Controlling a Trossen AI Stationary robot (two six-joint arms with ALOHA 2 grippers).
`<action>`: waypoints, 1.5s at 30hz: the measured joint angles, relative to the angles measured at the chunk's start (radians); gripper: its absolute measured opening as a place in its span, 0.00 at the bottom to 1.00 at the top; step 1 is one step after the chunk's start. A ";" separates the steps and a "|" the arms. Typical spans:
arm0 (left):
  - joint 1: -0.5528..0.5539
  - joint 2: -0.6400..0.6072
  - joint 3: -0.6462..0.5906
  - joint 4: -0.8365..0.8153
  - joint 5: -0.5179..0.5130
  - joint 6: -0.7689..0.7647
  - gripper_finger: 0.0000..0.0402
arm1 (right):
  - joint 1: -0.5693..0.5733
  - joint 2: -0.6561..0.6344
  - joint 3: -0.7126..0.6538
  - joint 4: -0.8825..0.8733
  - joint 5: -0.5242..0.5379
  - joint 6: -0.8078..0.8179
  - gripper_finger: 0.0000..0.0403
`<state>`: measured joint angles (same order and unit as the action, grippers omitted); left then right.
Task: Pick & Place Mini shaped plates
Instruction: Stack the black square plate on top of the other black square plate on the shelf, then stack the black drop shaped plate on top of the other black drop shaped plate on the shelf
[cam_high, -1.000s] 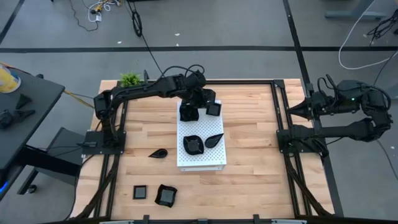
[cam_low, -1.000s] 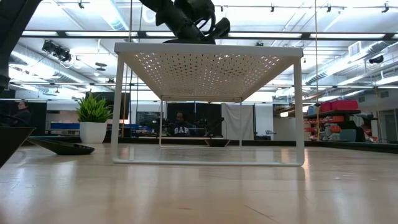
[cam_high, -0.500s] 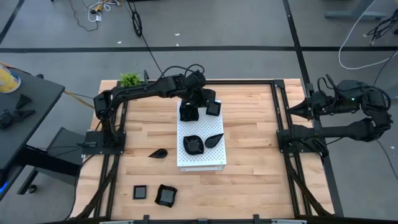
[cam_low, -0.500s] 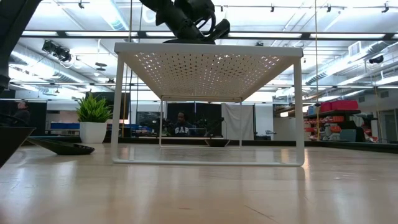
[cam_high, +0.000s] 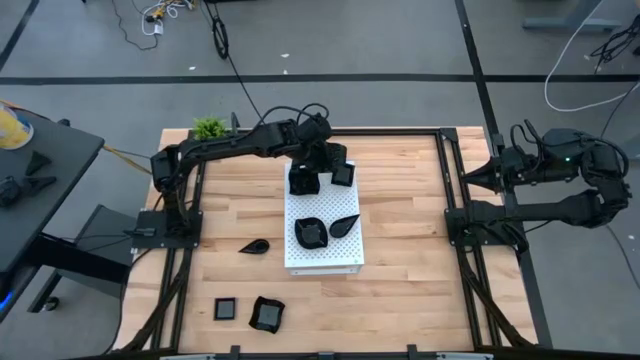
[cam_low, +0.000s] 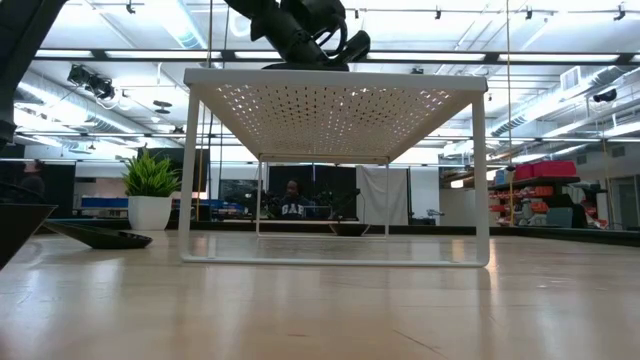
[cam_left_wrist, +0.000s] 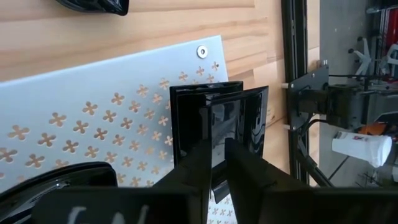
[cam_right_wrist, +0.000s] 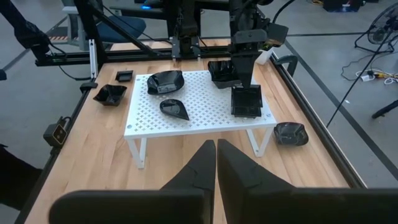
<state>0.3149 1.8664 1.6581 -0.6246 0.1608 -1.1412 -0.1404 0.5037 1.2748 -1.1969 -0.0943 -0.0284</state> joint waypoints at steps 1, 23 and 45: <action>0.000 0.000 0.000 0.001 0.000 0.000 0.14 | 0.000 0.000 0.000 0.000 0.000 0.000 0.05; -0.012 -0.001 0.041 -0.002 0.015 0.009 0.18 | 0.000 0.000 0.000 0.000 0.000 0.000 0.05; -0.117 -0.145 0.117 -0.010 -0.132 0.368 0.18 | 0.000 0.000 0.000 0.000 0.000 0.000 0.05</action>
<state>0.1980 1.7217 1.7756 -0.6350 0.0285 -0.7734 -0.1406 0.5034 1.2750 -1.1970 -0.0940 -0.0284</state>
